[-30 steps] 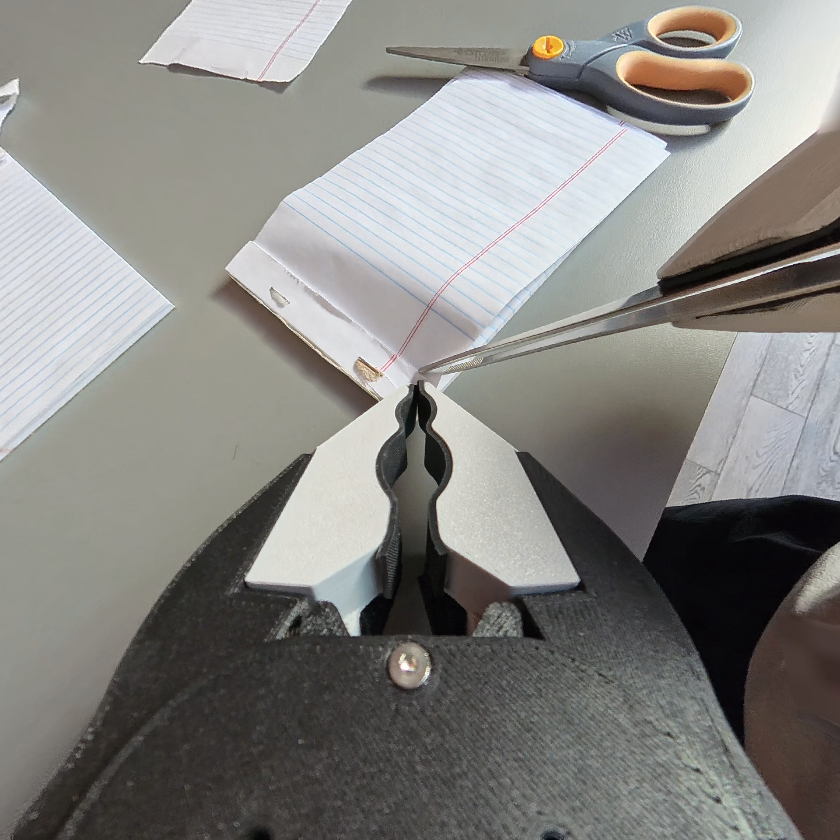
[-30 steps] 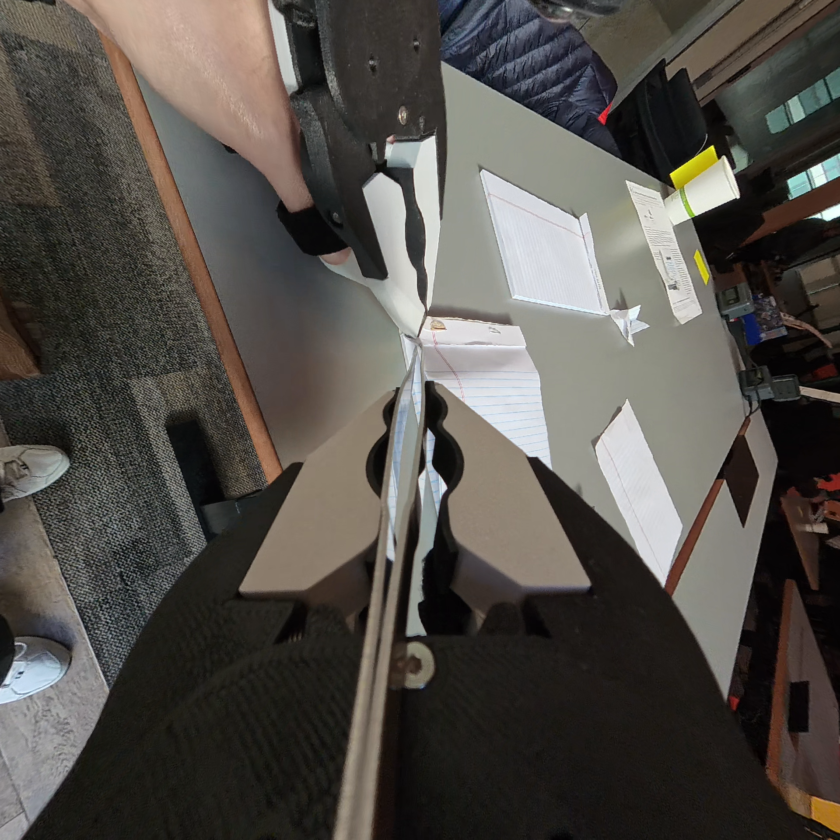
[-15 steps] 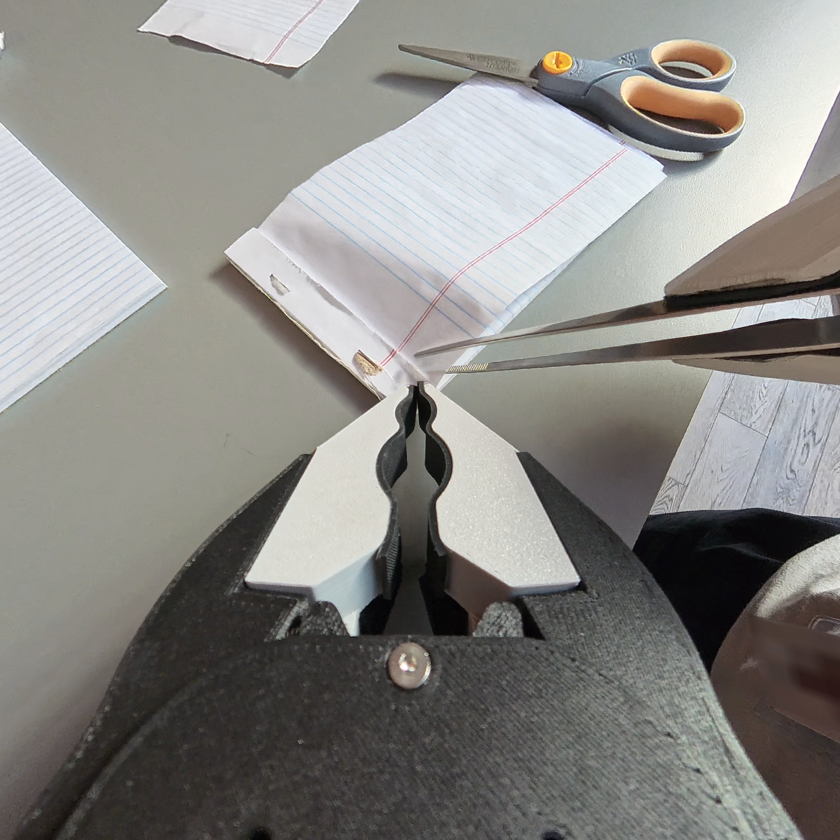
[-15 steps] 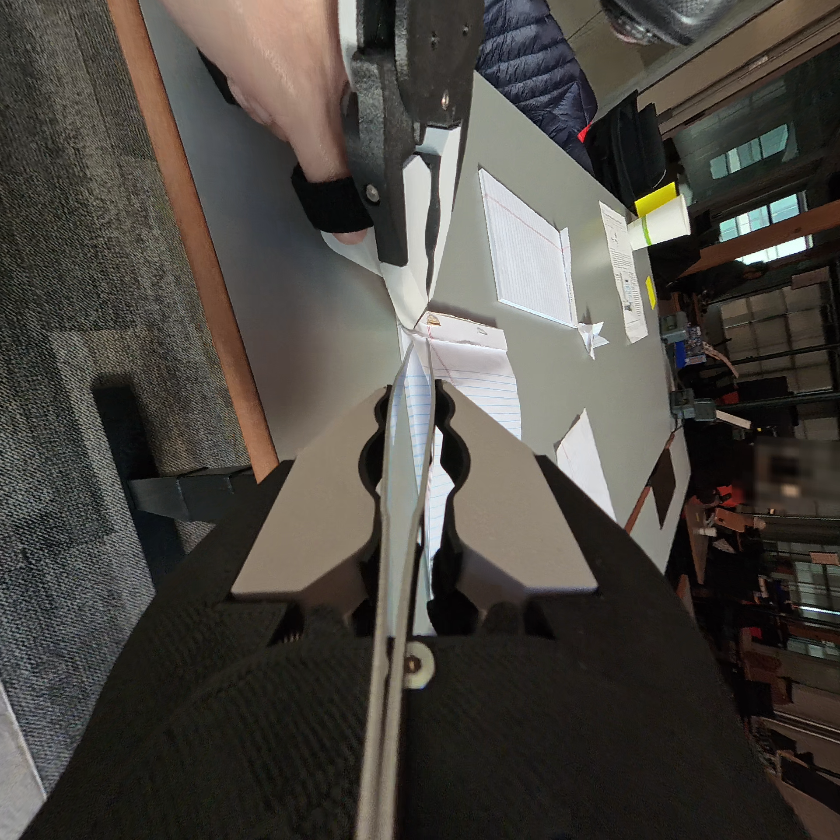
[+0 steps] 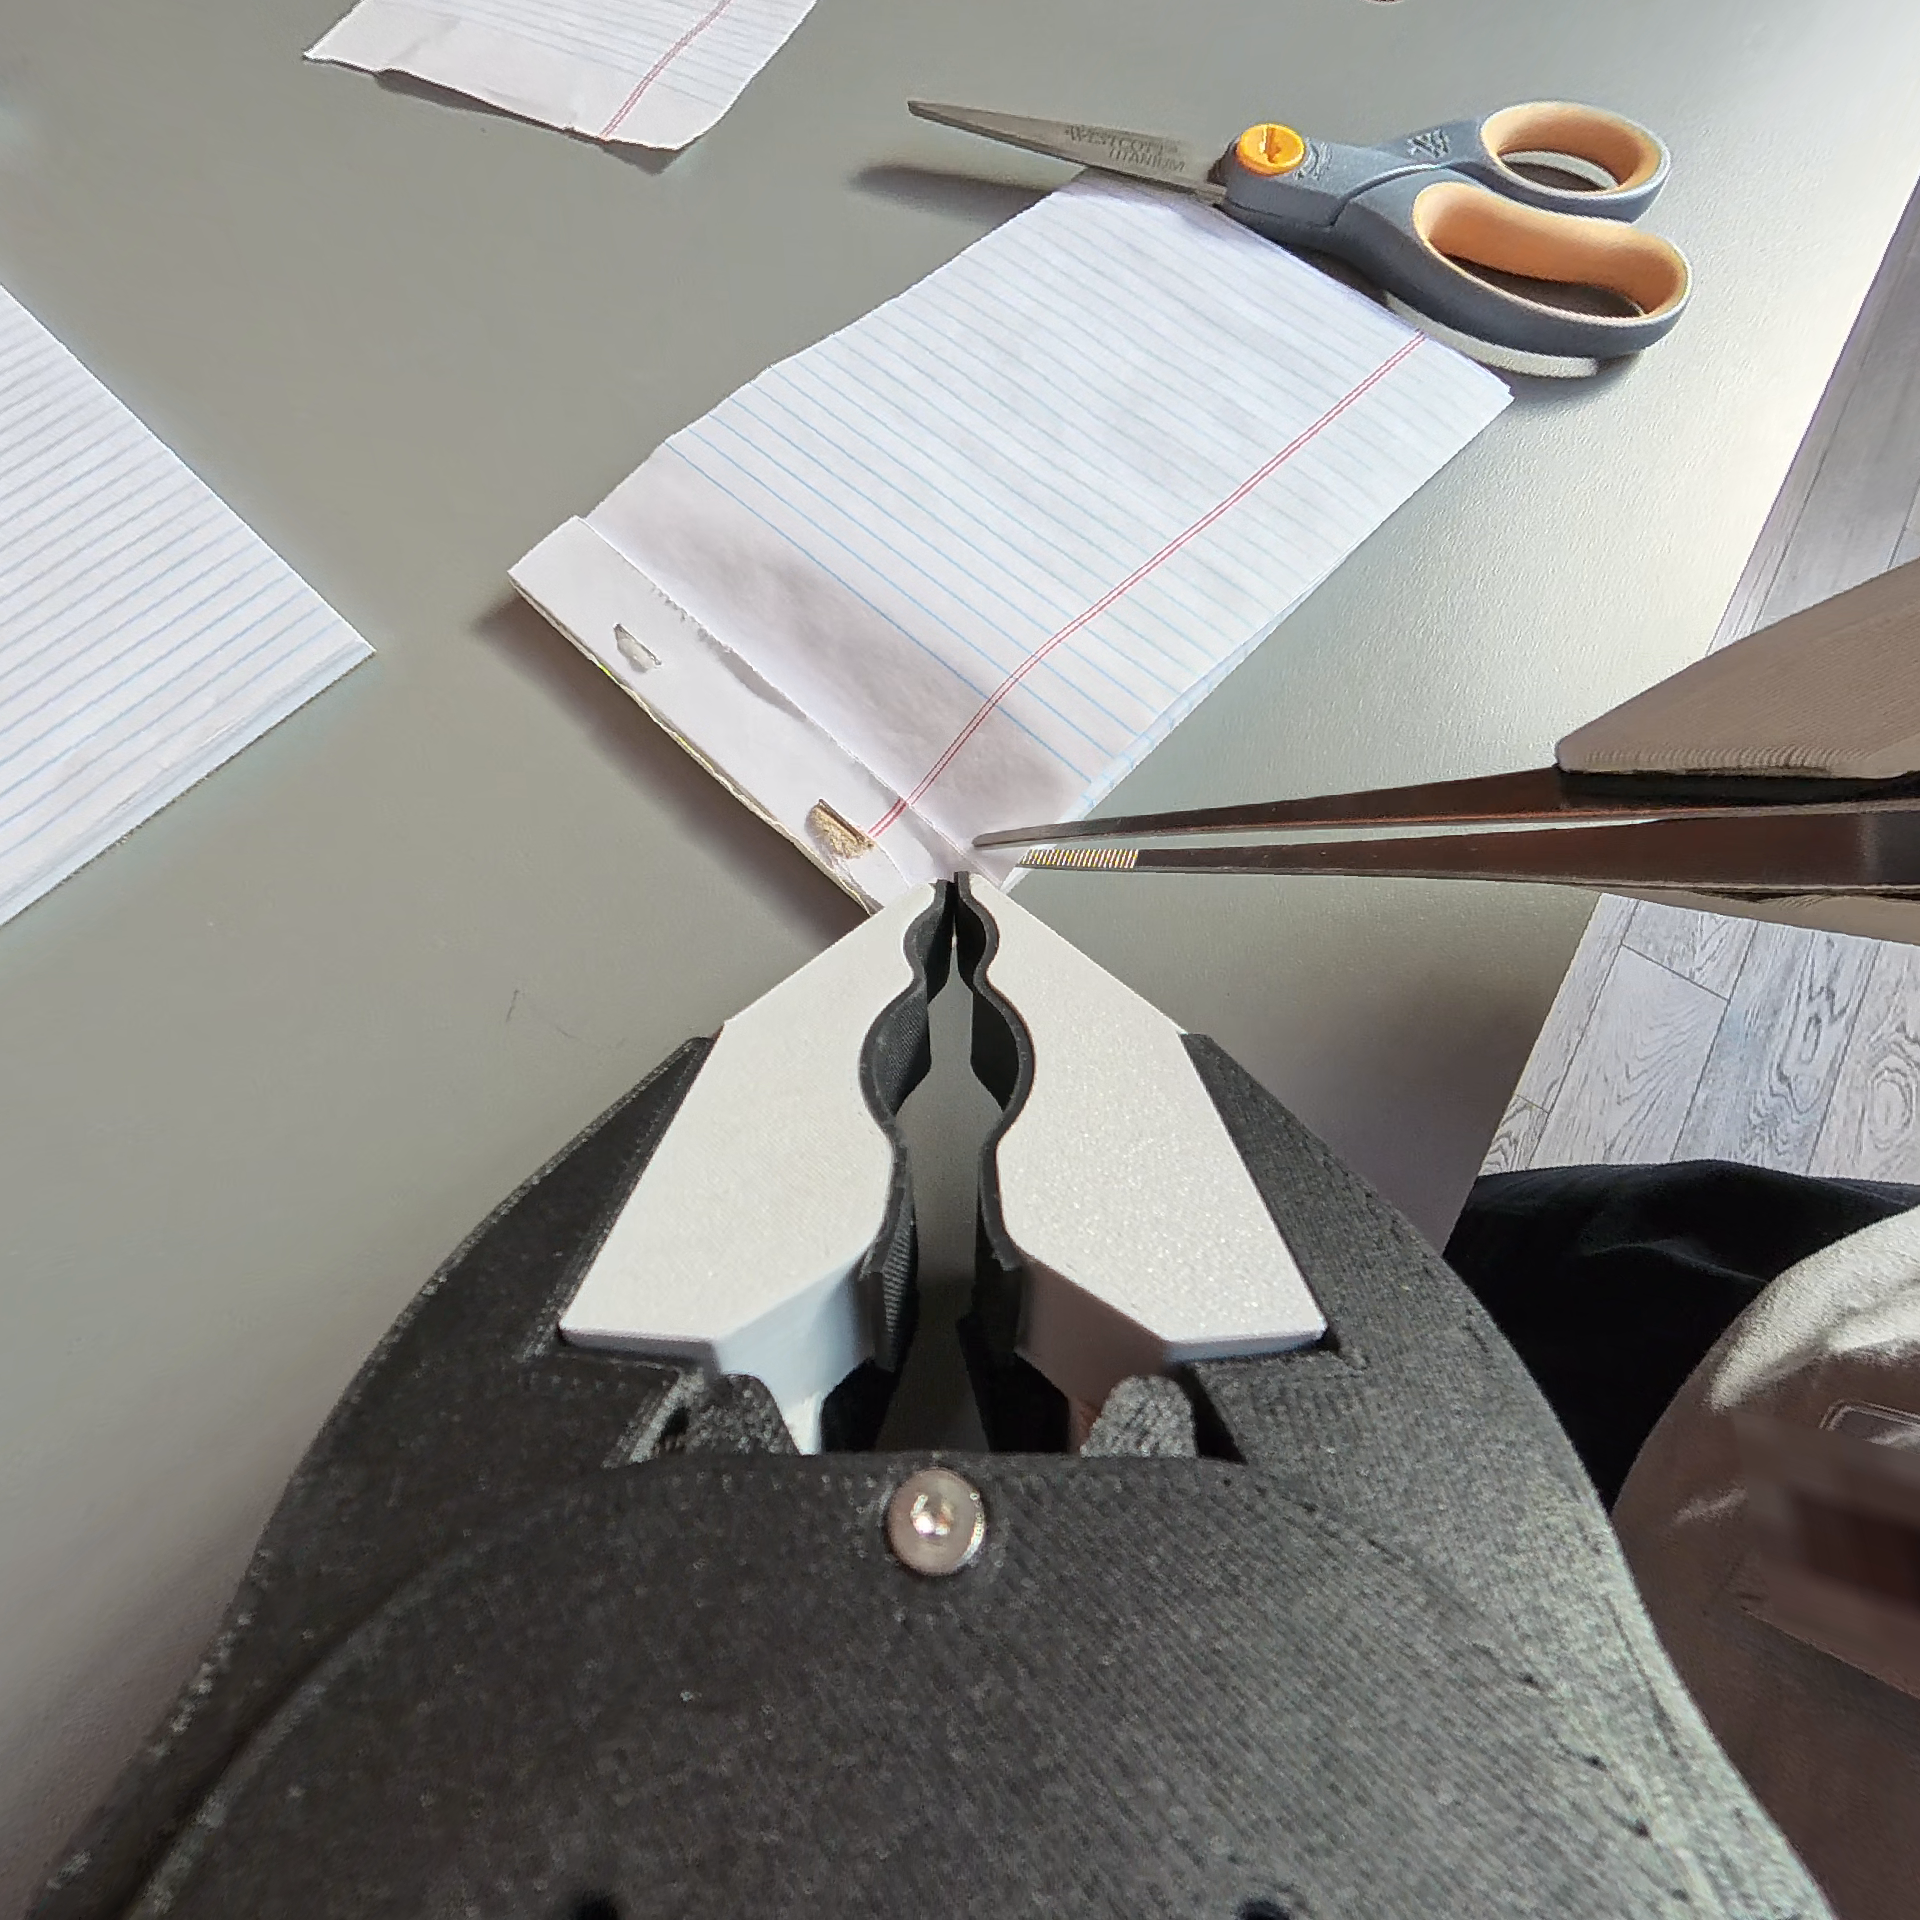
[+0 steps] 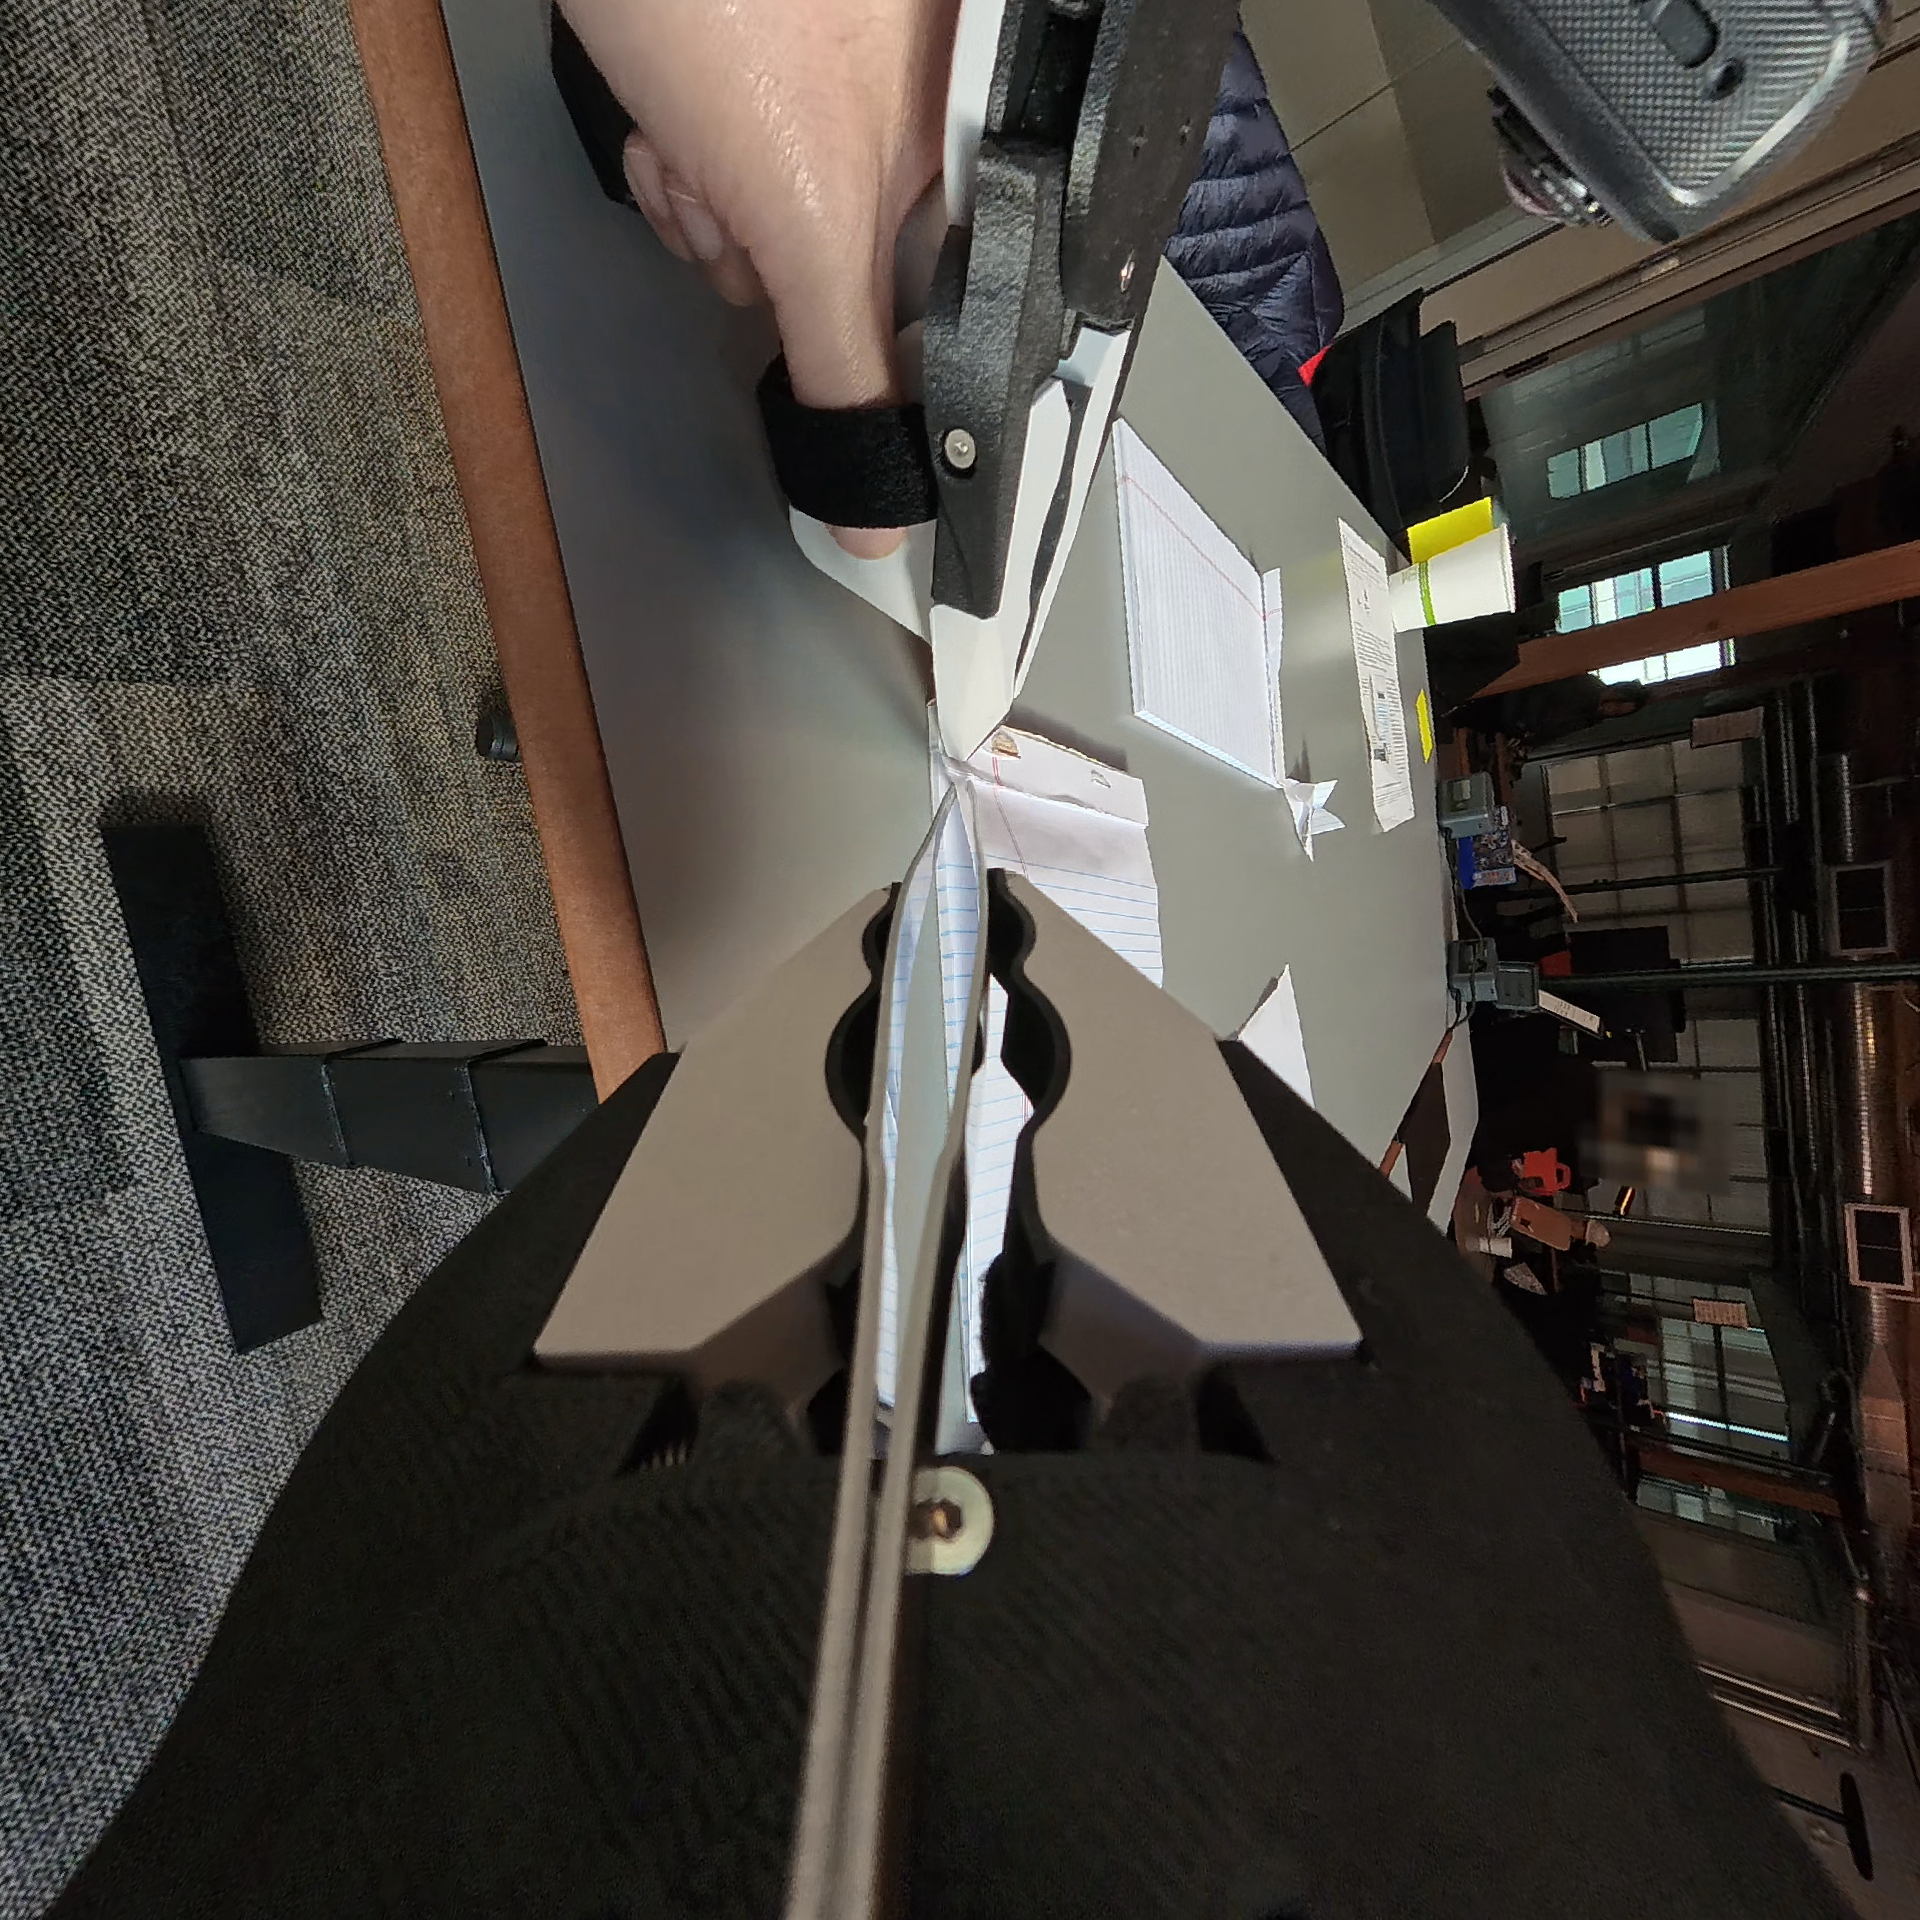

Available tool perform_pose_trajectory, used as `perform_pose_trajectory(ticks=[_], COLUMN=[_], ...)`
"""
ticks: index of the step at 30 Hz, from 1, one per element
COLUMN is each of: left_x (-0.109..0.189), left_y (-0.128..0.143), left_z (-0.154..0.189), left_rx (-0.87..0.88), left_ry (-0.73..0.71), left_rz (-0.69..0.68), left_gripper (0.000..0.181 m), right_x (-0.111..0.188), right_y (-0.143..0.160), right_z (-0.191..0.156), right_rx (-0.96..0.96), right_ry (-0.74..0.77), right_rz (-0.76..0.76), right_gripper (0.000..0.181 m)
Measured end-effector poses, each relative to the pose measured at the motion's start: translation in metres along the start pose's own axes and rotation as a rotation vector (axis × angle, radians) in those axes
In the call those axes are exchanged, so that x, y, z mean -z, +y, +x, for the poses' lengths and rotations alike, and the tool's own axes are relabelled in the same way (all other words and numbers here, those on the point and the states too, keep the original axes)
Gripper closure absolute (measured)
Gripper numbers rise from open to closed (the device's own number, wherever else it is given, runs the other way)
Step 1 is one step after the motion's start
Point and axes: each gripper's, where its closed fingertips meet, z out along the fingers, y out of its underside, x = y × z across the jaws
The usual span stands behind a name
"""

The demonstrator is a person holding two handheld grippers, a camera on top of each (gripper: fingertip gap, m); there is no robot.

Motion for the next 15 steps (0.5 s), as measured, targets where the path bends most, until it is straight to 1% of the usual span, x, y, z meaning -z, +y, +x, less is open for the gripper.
perform_pose_trajectory(ticks=[7,15], left_x=[0.0001,0.0001], left_y=[-0.0004,-0.0013], left_z=[0.0001,0.0027], left_rx=[0.013,-0.024], left_ry=[-0.002,-0.033], left_rz=[0.002,-0.008], left_gripper=[0.181,0.181], right_x=[-0.0009,-0.0009], right_y=[-0.0006,-0.0003], right_z=[-0.0033,-0.0031], right_rx=[0.050,0.036], right_ry=[0.009,0.003], right_rz=[-0.006,-0.003], right_gripper=[0.169,0.169])
